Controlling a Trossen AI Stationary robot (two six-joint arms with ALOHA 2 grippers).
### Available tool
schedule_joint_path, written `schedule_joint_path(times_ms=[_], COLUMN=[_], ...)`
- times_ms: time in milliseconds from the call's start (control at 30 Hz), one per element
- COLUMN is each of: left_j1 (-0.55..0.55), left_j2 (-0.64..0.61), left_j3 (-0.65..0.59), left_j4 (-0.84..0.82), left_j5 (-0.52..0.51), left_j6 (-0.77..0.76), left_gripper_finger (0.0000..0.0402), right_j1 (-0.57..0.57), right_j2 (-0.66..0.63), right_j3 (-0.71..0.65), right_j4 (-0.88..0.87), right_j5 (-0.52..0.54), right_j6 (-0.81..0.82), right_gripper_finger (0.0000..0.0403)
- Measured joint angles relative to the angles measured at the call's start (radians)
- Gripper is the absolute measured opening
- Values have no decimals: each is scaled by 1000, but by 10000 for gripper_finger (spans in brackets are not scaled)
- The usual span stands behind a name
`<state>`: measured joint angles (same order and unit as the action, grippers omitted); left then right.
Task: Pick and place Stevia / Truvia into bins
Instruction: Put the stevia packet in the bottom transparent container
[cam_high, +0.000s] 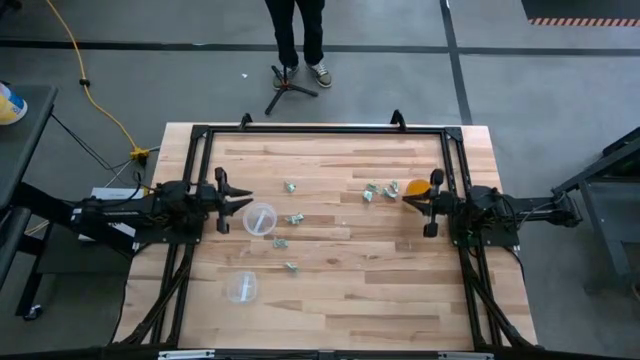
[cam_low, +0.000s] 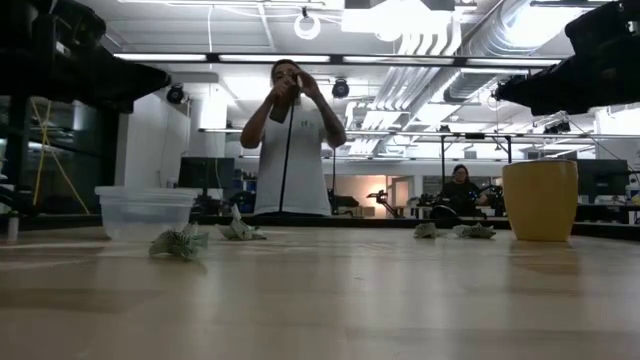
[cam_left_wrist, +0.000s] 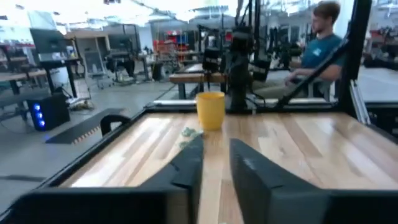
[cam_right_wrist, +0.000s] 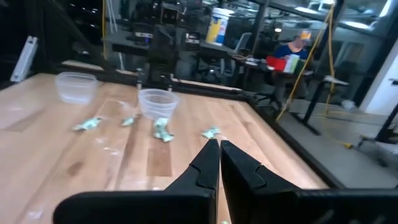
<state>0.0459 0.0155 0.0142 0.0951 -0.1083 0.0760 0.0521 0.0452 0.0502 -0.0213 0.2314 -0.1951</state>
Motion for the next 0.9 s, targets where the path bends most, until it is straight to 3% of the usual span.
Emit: schedule_joint_path(times_ms=[200,333,500,600,900], left_j1=[0,0,-1,-1,-40], left_j2=[105,254,520,678,1044], left_j3=[3,78,230,338,637], left_j4=[205,218,214,124,-205], left_j5=[15,77,197,265,251], left_j6=[1,-61,-81,-38,66], left_gripper_finger=[259,306,301,286,257], right_j1=[0,0,0,0,0], right_j2=[0,0,0,0,0], right_j3=[0,0,0,0,0], right_j4=[63,78,93,94,94], right_j5=[3,25,58,51,51], right_j6=[-94,-127,-121,-120,-120], right_gripper_finger=[7,7,7,7,7])
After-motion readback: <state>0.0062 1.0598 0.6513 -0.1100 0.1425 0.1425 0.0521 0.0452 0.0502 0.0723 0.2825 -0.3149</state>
